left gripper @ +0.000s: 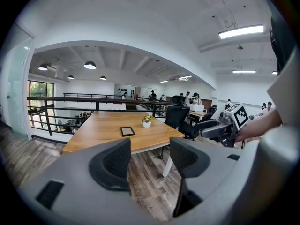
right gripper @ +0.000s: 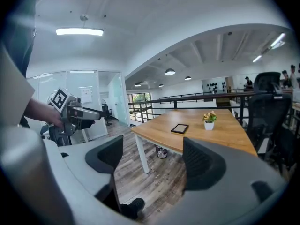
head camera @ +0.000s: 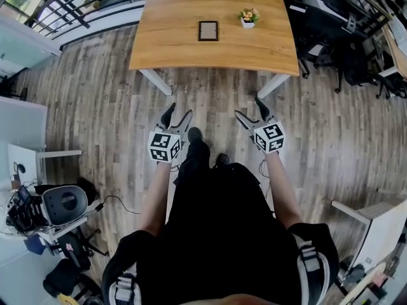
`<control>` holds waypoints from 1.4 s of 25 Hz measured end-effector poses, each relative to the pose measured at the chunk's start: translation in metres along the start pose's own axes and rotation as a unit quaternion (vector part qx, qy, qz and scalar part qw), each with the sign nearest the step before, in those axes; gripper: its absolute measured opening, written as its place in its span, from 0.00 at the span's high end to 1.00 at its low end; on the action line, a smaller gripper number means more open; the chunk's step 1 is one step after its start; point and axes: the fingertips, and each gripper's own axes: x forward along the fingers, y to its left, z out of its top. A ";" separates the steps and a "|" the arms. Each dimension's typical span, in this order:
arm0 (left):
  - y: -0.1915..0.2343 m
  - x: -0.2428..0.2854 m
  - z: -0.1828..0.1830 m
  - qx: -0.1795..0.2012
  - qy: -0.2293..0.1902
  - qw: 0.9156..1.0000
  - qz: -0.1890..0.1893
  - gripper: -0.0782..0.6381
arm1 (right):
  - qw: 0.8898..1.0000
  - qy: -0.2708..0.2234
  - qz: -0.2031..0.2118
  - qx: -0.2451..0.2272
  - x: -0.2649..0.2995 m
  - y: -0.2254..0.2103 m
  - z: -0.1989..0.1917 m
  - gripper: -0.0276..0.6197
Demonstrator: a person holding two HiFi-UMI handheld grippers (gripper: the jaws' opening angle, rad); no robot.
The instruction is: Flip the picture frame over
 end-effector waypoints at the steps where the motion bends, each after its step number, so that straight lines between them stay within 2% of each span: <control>1: 0.005 0.003 0.000 0.000 0.001 1.000 0.000 0.52 | 1.000 0.001 -0.001 0.000 0.005 -0.002 0.002 0.34; 8: 0.033 0.044 0.008 0.001 0.000 1.000 -0.023 0.52 | 1.000 0.008 -0.023 -0.002 0.036 -0.023 0.012 0.34; 14: 0.071 0.087 0.028 0.003 -0.001 0.999 -0.049 0.52 | 0.999 0.003 -0.052 -0.004 0.076 -0.049 0.042 0.35; 22: 0.132 0.136 0.043 -0.003 0.008 0.997 -0.071 0.52 | 0.997 0.009 -0.081 0.009 0.133 -0.067 0.058 0.35; 29: 0.164 0.173 0.053 0.003 0.010 0.995 -0.098 0.51 | 0.993 0.005 -0.112 0.028 0.166 -0.082 0.066 0.35; 35: 0.185 0.195 0.052 0.004 0.016 0.995 -0.100 0.47 | 0.993 0.010 -0.112 0.031 0.192 -0.081 0.068 0.38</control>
